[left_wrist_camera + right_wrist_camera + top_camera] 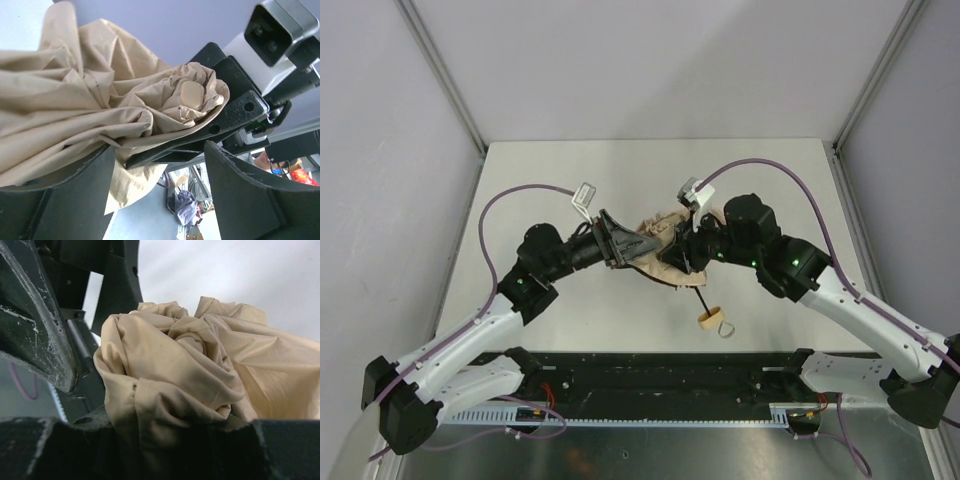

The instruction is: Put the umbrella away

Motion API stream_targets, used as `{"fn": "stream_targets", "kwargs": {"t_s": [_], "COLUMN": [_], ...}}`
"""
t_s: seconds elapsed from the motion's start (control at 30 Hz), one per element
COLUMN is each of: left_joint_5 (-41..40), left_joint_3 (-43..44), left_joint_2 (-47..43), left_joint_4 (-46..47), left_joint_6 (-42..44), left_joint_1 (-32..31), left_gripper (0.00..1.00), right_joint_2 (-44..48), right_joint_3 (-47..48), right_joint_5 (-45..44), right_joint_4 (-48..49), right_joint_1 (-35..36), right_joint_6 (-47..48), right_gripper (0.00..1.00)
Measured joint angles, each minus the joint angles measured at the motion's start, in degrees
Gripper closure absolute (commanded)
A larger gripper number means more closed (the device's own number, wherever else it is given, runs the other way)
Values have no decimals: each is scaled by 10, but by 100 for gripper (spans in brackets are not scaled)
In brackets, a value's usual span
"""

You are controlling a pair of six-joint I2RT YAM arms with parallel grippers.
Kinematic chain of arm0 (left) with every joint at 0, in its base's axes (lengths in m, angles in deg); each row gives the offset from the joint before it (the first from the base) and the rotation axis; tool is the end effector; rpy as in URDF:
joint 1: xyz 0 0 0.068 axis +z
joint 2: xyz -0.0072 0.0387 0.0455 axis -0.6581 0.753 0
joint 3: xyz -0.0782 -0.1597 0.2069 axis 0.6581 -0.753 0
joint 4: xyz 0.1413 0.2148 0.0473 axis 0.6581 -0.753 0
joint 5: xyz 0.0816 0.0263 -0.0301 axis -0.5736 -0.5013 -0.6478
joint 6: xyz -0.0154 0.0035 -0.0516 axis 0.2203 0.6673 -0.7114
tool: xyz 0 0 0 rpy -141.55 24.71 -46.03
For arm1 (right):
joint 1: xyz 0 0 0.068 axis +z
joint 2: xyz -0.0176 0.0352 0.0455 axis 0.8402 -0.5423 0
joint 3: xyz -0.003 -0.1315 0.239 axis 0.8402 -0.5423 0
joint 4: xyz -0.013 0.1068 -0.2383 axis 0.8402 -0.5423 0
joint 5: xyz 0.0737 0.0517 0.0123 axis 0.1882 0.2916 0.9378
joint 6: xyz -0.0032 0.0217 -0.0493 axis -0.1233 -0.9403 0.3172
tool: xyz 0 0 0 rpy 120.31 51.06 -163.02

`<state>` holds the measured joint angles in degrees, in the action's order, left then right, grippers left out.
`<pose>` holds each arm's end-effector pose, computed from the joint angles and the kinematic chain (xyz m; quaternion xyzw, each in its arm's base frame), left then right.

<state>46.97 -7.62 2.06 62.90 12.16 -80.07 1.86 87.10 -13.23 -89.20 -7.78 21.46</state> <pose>0.1625 -0.1514 0.3378 0.0145 0.6867 -0.6519 0.3212 0.1525 0.1880 0.3888 -0.3592 0.7372 0.3271 0.4696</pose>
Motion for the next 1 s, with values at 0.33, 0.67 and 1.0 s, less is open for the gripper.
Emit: {"fn": "stream_targets", "kwargs": {"t_s": [0.33, 0.67, 1.0], "left_joint_5": [18, -23, -79], "left_joint_3": [-10, -52, -65], "left_joint_2": [-25, -80, -105], "left_joint_4": [34, 43, 58], "left_joint_6": [31, 36, 16], "left_joint_1": [-20, -38, -42], "left_gripper": [1, 1, 2], "right_joint_2": [-18, -40, -51], "right_joint_3": [0, 1, 1], "right_joint_5": [184, 230, 207], "right_joint_4": [17, 43, 96], "right_joint_1": [-48, -30, -3], "right_joint_6": [-80, -133, -146], "right_gripper": [100, 100, 100]}}
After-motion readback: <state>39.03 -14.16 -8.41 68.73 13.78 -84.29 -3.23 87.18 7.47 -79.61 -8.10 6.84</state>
